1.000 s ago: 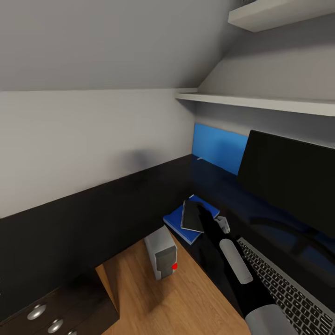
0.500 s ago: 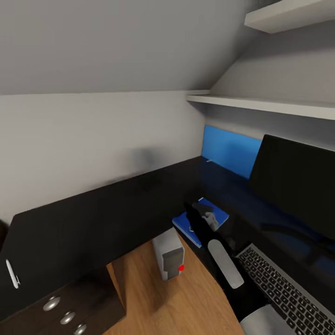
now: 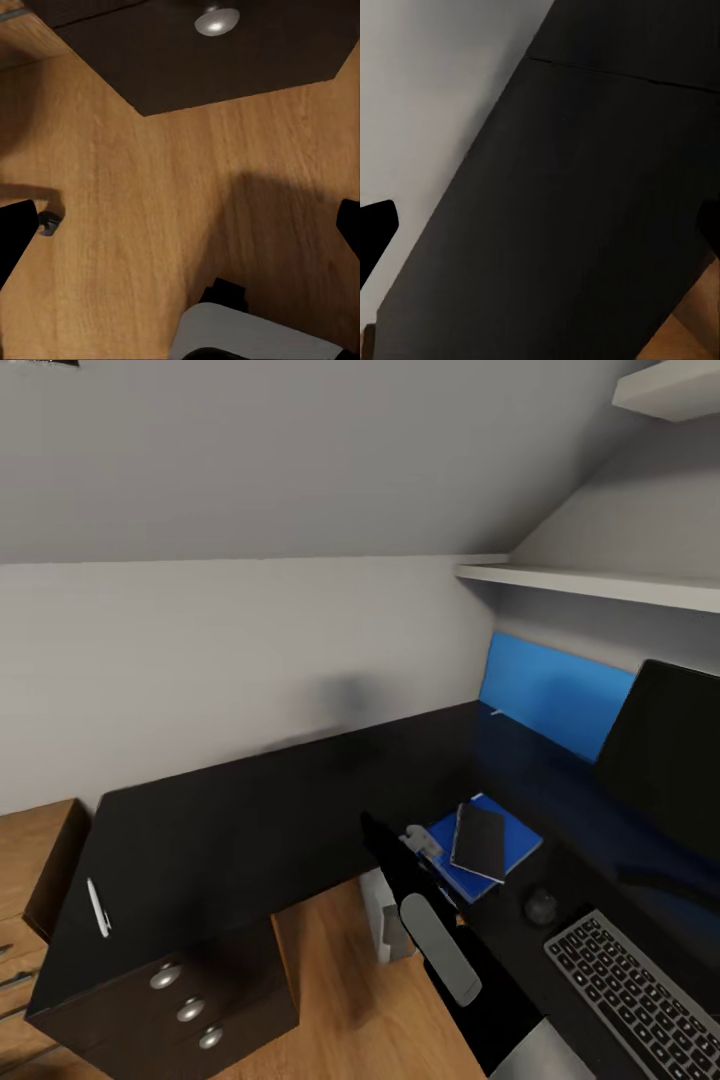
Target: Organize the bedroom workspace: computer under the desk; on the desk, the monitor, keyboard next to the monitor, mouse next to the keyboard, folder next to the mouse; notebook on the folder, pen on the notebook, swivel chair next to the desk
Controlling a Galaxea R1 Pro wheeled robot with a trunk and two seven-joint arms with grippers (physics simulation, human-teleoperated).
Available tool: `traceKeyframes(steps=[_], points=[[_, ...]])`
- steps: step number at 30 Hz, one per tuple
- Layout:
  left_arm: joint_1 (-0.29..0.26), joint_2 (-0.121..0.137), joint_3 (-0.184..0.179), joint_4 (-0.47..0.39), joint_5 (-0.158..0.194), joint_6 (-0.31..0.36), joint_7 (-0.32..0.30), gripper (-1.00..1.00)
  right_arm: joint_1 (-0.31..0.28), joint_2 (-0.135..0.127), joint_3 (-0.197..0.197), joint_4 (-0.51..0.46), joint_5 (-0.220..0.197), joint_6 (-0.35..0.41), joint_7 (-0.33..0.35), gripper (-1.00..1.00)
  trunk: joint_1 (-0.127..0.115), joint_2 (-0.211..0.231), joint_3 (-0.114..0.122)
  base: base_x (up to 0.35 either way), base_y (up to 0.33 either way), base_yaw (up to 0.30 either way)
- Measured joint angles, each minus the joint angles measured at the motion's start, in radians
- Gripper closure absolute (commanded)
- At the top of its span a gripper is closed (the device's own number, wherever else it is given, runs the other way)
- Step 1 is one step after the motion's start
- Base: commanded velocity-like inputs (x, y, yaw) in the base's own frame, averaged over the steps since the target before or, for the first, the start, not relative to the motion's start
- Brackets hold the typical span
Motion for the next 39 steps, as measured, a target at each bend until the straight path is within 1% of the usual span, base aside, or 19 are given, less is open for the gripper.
traceKeyframes(steps=[1,2,3,5,6,8,10,13,18,39], points=[[0.004,0.0,-0.001,0.0,0.0,-0.019,0.0,-1.0,0.0,0.002,0.01,0.005,0.001,-0.004,-0.004,-1.0,0.0,0.0,0.0,0.0,0.0,0.284],[0.01,0.0,-0.003,0.002,0.0,-0.044,-0.001,-1.0,0.0,0.014,0.025,0.027,0.016,-0.018,-0.01,-1.0,0.0,0.0,0.0,0.0,0.0,0.284],[0.014,0.0,-0.005,0.005,0.001,-0.062,-0.001,-1.0,0.0,0.031,0.035,0.057,0.044,-0.035,-0.015,-1.0,0.0,0.0,0.0,0.0,0.0,0.284],[0.016,0.0,-0.006,0.01,0.001,-0.073,-0.002,-1.0,0.0,0.046,0.042,0.085,0.079,-0.048,-0.017,-1.0,0.0,0.0,0.0,0.0,0.0,0.284],[0.017,-0.001,-0.007,0.012,0.001,-0.08,-0.002,-1.0,0.0,0.053,0.047,0.109,0.114,-0.06,-0.02,-1.0,0.0,0.0,0.0,0.0,0.0,0.284],[0.019,-0.003,-0.008,0.016,0.001,-0.088,-0.002,-1.0,0.0,0.053,0.052,0.152,0.182,-0.092,-0.022,-1.0,0.0,0.0,0.0,0.0,0.0,0.284],[0.02,-0.004,-0.009,0.018,0.0,-0.092,-0.002,-1.0,0.0,0.053,0.055,0.202,0.236,-0.144,-0.023,-1.0,0.0,0.0,0.0,0.0,0.0,0.284],[0.02,-0.004,-0.01,0.018,0.0,-0.092,-0.002,-1.0,0.0,0.053,0.057,0.223,0.249,-0.162,-0.023,-1.0,0.0,0.0,0.0,0.0,0.0,0.284],[0.02,-0.005,-0.01,0.018,0.0,-0.093,-0.002,-1.0,0.0,0.053,0.059,0.242,0.257,-0.172,-0.023,-1.0,0.0,0.0,0.0,0.0,0.0,0.285],[0.025,-0.01,-0.011,0.018,0.0,-0.097,-0.002,-1.0,-0.001,0.053,0.06,0.277,0.259,-0.179,-0.023,-1.0,0.0,0.0,0.0,0.0,0.0,0.285]])
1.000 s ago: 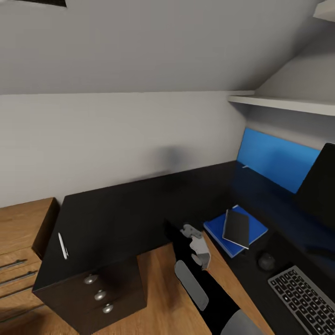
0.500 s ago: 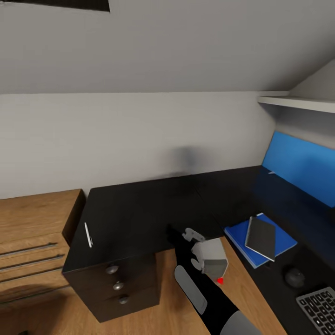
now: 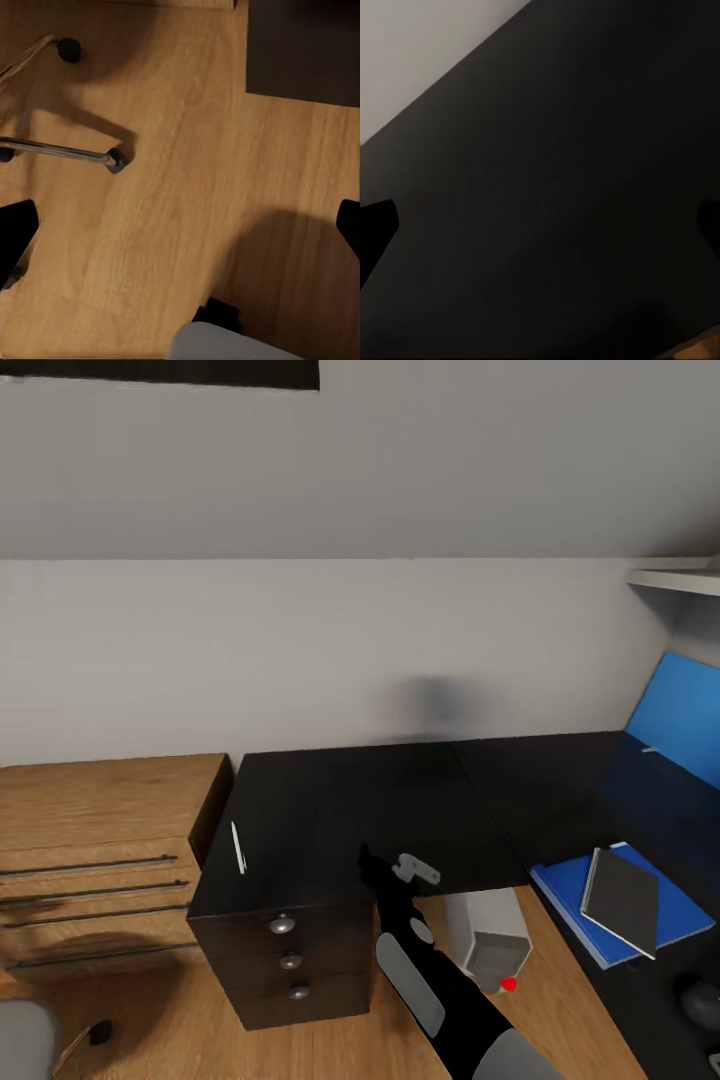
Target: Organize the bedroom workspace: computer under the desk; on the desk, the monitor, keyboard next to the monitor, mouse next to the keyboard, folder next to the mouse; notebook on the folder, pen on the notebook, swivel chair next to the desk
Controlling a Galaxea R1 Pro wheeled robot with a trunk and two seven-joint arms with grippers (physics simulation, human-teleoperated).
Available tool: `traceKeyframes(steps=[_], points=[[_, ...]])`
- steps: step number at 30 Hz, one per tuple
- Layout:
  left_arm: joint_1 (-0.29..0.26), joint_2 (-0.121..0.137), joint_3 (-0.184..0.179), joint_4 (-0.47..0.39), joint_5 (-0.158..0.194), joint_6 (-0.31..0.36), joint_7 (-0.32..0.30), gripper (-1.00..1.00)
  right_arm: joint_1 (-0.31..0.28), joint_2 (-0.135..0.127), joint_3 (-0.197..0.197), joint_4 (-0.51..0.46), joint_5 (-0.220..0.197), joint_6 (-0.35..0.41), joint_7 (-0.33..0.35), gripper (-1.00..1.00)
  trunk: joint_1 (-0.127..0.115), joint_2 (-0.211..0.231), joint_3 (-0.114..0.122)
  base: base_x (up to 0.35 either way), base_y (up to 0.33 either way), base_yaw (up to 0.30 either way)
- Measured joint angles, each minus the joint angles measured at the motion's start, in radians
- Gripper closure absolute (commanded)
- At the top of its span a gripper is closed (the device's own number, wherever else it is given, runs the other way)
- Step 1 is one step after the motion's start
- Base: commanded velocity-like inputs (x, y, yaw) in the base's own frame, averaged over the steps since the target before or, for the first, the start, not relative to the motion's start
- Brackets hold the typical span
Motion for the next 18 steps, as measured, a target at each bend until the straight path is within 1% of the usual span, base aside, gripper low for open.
traceKeyframes(steps=[18], points=[[0.0,0.0,0.0,0.001,0.0,0.0,0.0,-1.0,0.0,0.0,0.0,0.001,0.0,0.0,0.001,-1.0,0.0,0.0,0.0,0.0,0.0,0.285]])
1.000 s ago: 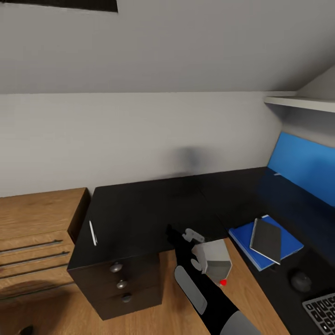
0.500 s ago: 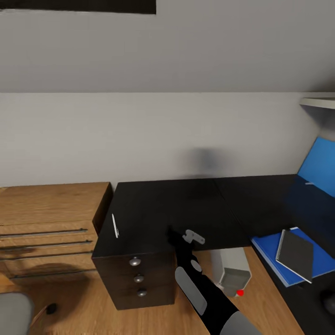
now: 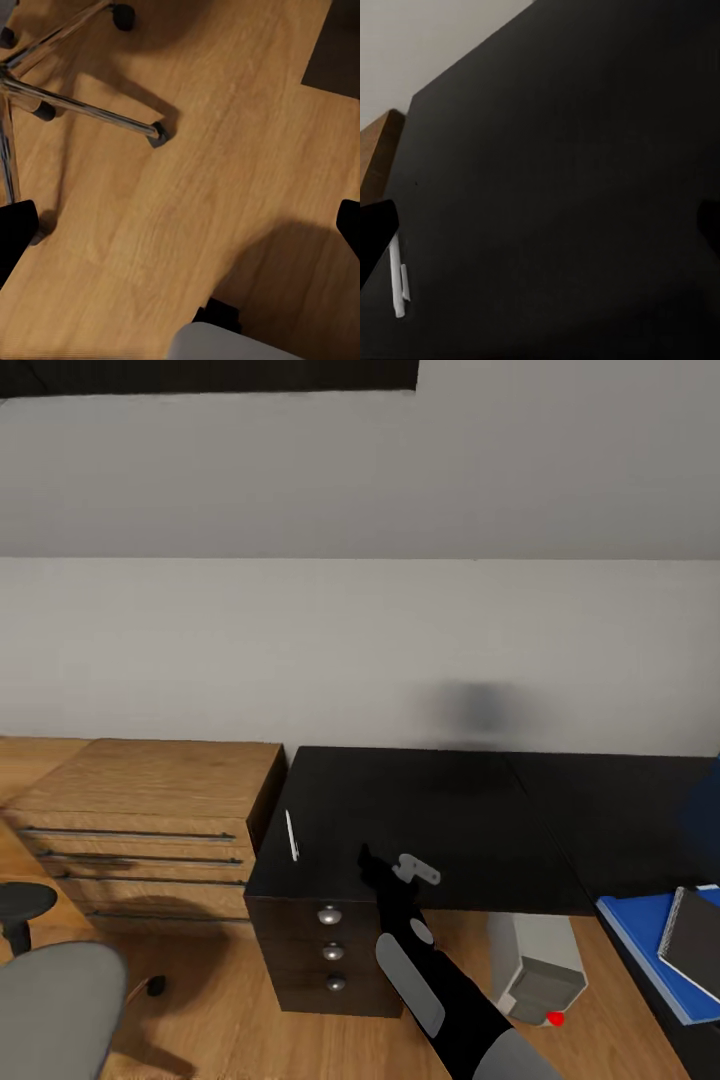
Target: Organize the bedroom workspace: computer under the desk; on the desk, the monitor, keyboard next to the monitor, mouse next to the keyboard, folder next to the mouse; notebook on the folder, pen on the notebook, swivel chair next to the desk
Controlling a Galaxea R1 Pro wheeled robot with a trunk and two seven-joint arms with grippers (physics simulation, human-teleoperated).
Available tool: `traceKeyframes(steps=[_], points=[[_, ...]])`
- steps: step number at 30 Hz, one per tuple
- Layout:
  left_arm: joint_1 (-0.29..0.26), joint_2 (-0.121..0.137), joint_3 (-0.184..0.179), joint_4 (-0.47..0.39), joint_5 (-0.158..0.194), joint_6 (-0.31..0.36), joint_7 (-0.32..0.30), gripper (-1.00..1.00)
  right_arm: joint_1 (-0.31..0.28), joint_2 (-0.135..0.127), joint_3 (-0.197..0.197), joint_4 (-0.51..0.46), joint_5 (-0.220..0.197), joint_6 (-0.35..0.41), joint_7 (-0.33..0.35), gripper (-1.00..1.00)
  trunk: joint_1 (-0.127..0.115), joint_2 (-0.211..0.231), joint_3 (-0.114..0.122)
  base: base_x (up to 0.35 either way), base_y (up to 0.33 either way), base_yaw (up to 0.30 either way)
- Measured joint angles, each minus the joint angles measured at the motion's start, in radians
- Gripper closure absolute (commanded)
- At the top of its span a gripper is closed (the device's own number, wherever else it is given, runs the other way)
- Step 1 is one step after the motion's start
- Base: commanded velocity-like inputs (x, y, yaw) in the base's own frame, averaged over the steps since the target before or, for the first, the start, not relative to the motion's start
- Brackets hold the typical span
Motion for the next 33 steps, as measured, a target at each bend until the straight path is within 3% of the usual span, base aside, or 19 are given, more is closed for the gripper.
traceKeyframes(steps=[25,33], points=[[0.0,0.0,0.0,0.0,0.0,0.002,0.0,-1.0,0.0,0.0,0.0,-0.001,0.002,0.0,0.0,-1.0,0.0,0.0,0.0,0.0,0.0,0.284],[0.0,0.0,0.0,0.0,0.0,0.001,0.0,-1.0,0.001,0.0,-0.001,-0.022,0.0,0.001,0.008,-1.0,0.0,0.0,0.0,0.0,0.0,0.094]])
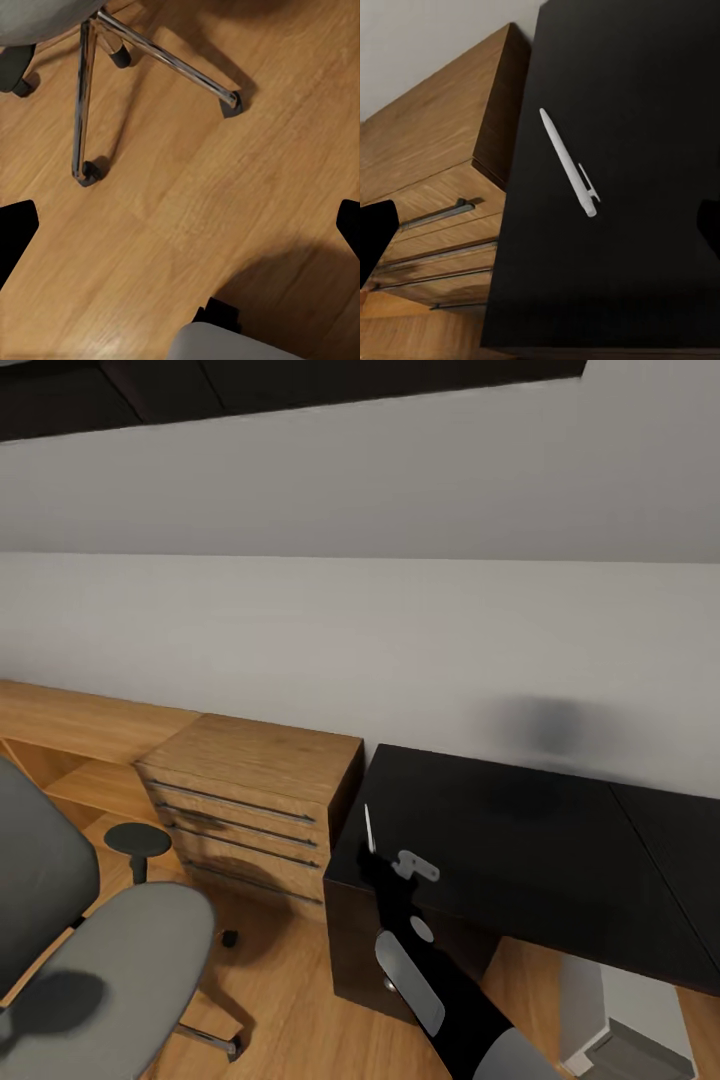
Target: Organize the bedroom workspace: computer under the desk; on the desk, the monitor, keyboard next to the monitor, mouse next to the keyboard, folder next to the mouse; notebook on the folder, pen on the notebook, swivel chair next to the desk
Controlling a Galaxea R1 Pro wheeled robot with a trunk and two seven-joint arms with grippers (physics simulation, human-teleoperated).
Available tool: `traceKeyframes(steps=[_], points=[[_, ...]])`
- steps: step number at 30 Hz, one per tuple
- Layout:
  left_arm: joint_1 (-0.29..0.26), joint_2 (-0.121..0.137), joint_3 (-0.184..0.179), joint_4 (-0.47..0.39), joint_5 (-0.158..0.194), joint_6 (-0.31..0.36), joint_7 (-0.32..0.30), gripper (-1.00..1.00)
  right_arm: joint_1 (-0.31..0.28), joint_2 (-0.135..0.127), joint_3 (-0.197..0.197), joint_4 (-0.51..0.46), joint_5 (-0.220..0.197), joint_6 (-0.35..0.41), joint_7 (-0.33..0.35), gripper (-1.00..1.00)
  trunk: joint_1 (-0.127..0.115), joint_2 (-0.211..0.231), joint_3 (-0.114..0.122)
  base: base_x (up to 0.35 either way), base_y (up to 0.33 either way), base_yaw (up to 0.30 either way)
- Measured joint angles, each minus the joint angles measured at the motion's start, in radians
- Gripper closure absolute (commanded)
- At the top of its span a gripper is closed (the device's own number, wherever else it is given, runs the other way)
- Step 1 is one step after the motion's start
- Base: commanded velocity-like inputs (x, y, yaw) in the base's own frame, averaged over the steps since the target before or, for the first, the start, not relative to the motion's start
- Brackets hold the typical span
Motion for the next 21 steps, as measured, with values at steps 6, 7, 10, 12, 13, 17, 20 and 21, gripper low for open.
traceKeyframes(steps=[6,7,10,12,13,17,20,21], points=[[0.001,-0.043,0.007,-0.005,-0.068,0.0,0.0,-1.0,-0.001,0.0,-0.007,-0.059,0.002,0.001,-0.002,-1.0,0.0,0.0,0.0,0.0,0.0,0.004],[0.001,-0.056,0.009,-0.005,-0.082,-0.002,0.0,-1.0,-0.001,0.0,-0.008,-0.06,0.003,0.002,-0.004,-1.0,0.0,0.0,0.0,0.0,0.0,0.0],[0.001,-0.088,0.012,-0.006,-0.146,-0.001,0.01,-1.0,-0.001,0.0,-0.011,-0.06,0.003,0.007,-0.006,-1.0,0.0,0.0,0.0,0.0,0.0,0.0],[-0.003,-0.117,0.029,-0.006,-0.193,0.016,0.05,-1.0,-0.008,0.0,-0.013,-0.047,0.003,0.018,-0.019,-1.0,0.0,0.0,0.0,0.0,0.0,0.0],[-0.008,-0.123,0.035,-0.006,-0.196,0.025,0.059,-1.0,-0.011,0.0,-0.014,-0.044,0.003,0.022,-0.024,-1.0,0.0,0.0,0.0,0.0,0.0,0.0],[-0.078,-0.159,0.115,-0.005,-0.211,0.16,0.119,-1.0,-0.072,0.0,-0.015,-0.021,0.003,0.097,-0.072,-1.0,0.0,0.0,0.0,0.0,0.0,0.0],[-0.133,-0.169,0.229,-0.004,-0.217,0.283,0.132,-1.0,-0.137,0.0,-0.015,0.029,-0.003,0.197,-0.112,-1.0,0.0,0.0,0.0,0.0,0.0,0.0],[-0.194,-0.17,0.339,-0.003,-0.219,0.382,0.135,-1.0,-0.199,0.0,-0.015,0.091,-0.006,0.271,-0.127,-1.0,0.0,0.0,0.0,0.0,0.0,0.0]])
